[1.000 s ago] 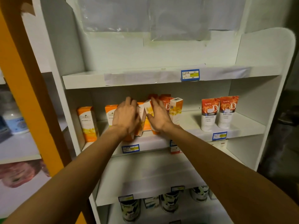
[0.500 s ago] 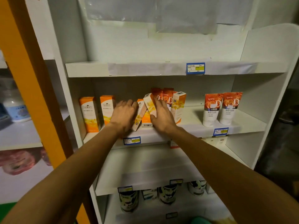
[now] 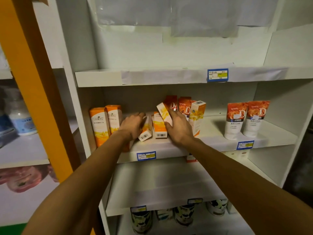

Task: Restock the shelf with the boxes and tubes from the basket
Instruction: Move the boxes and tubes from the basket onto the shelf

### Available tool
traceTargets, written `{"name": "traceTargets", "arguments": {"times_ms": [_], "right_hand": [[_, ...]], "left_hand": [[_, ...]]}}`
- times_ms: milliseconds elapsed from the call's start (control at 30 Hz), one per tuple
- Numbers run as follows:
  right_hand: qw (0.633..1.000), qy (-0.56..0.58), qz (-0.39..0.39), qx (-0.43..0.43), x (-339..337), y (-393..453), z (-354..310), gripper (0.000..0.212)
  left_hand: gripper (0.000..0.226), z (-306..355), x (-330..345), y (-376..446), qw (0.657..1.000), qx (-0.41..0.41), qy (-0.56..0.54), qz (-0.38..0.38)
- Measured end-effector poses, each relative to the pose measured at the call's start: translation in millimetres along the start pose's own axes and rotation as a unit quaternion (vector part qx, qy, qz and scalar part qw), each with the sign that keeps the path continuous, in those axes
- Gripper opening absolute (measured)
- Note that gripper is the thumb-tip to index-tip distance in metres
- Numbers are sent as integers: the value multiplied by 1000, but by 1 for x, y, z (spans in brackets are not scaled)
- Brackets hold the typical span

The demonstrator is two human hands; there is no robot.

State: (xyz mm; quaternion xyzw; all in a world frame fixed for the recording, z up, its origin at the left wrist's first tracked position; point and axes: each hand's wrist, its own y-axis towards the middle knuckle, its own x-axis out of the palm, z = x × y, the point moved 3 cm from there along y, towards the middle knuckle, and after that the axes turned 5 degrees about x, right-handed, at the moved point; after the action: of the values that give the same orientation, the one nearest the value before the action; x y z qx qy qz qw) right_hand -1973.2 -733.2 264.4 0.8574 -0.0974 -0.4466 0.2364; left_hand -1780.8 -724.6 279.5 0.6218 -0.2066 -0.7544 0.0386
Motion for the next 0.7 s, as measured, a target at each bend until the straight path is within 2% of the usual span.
{"name": "traceTargets", "arguments": {"times_ms": [133,200,267,467,700], "right_hand": [[1000,-24,-11,-8,3,0,0,57],[999,-44,-24,-13,5,-2,-1,56],[998,-55,-33,-16,6,-4,-3,55],[995,-81,-48,-17,0,-20,-5,60],[987,-132,-71,-61,-27,-55,5,63]], "left_hand": [[45,3,-2,3,998,-19,-12,61],[33,6,-6,4,997,-23,-7,69],[31,10,-9,1,997,-22,3,68],[56,19,-8,-16,998,-51,39,1],[65,49,-12,-41,998,-28,53,9]]}}
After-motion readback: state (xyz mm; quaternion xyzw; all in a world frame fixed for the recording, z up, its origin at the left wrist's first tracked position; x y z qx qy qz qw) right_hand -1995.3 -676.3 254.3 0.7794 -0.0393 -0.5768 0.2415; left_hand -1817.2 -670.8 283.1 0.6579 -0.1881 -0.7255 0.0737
